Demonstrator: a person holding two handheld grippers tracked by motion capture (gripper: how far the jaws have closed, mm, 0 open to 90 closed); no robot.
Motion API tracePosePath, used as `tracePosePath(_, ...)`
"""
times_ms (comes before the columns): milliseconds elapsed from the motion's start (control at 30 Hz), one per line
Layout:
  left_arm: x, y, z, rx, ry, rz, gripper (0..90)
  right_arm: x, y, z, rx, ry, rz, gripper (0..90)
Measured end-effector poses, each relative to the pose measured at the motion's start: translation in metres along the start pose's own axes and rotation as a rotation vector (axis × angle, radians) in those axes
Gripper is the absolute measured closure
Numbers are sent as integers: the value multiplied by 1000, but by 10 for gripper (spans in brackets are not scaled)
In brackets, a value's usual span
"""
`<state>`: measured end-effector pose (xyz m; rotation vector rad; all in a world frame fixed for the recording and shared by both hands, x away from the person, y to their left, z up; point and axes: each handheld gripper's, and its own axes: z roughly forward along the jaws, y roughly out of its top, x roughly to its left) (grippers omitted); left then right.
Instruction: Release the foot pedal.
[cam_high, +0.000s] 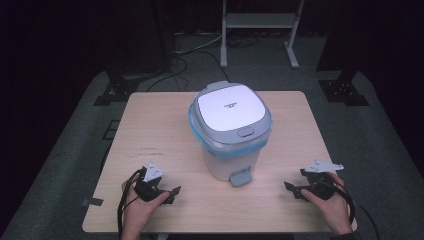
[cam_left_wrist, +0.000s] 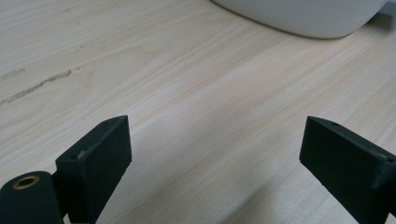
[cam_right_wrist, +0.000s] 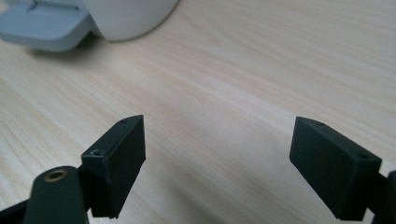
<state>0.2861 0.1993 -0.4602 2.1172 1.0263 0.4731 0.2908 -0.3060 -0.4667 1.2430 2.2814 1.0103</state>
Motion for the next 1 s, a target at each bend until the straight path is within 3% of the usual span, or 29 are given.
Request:
tracePosePath(267,1,-5,8,19,-11,7,81,-1,-9,10,53,-14,-16,168)
tracePosePath(633,3,-10,17,47,-20,14,81,-3,-16,12,-9,-13,-9,158)
tracePosePath(1000,2,-14,20,15,-21,20,68,-3,-17,12,-12,-19,-4,142)
